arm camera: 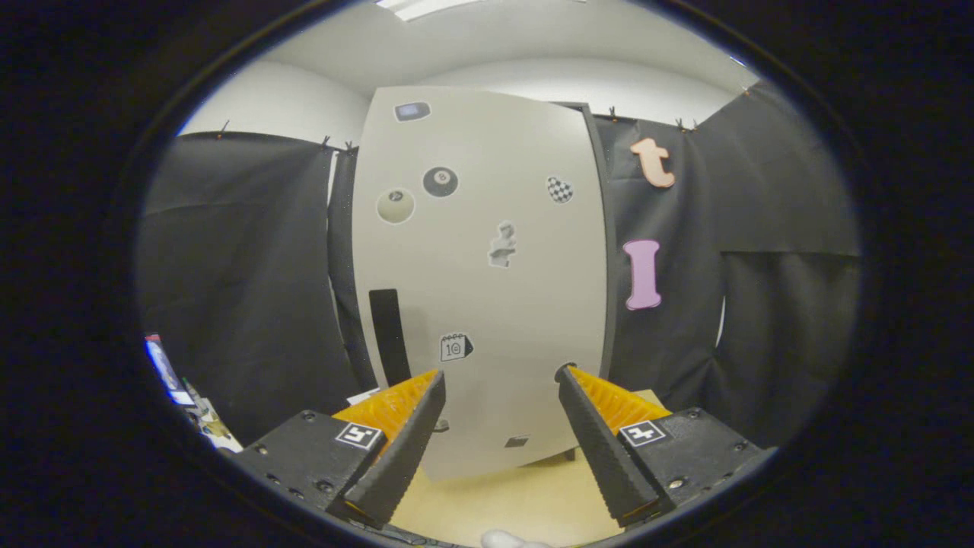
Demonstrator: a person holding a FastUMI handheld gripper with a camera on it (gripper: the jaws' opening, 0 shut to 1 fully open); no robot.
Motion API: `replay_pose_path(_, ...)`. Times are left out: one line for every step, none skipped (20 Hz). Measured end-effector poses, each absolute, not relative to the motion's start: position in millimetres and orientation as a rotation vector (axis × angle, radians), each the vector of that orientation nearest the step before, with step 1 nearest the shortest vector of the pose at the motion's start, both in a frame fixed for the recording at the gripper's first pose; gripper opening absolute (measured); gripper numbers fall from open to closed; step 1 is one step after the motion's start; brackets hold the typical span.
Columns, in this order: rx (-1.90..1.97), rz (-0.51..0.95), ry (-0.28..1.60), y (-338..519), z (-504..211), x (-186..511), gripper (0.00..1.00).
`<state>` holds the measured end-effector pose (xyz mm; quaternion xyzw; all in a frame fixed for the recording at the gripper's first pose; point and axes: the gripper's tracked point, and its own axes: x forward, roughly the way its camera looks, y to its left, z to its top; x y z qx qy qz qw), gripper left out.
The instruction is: Open the shoe cabinet door, grab the shoes and put them into the shoe cabinet, then close the shoe cabinet door.
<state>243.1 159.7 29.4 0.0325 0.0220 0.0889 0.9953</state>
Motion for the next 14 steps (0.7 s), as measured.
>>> replay_pose_path(0.063, 0.161, 0.035, 155.9, 33.7, 236.0, 0.99)
replay_pose_path(0.061, 0.144, 0.028, 150.7, 37.3, 228.9, 0.99)
replay_pose_path(0.060, 0.121, 0.022, 144.6, 39.9, 221.0, 0.99)
replay_pose_path(0.057, 0.101, 0.018, 138.6, 42.7, 213.6, 0.99)
replay_pose_path(0.059, 0.083, 0.017, 134.0, 44.9, 206.8, 0.99)
replay_pose_path(0.065, 0.070, 0.017, 130.5, 45.7, 198.8, 0.99)
replay_pose_path(0.070, 0.055, 0.021, 127.1, 45.3, 192.0, 0.99)
replay_pose_path(0.074, 0.045, 0.018, 124.1, 47.0, 183.5, 0.99)
replay_pose_path(0.074, 0.032, 0.014, 121.8, 49.5, 178.6, 0.99)
replay_pose_path(0.069, 0.020, 0.008, 119.6, 50.8, 171.0, 0.99)
replay_pose_path(0.060, 0.009, -0.001, 117.3, 52.0, 162.2, 0.99)
replay_pose_path(0.050, 0.000, -0.009, 116.5, 52.9, 154.7, 0.99)
replay_pose_path(0.043, -0.006, -0.008, 116.7, 50.3, 148.4, 0.99)
replay_pose_path(0.042, -0.013, -0.012, 116.6, 49.3, 143.1, 0.99)
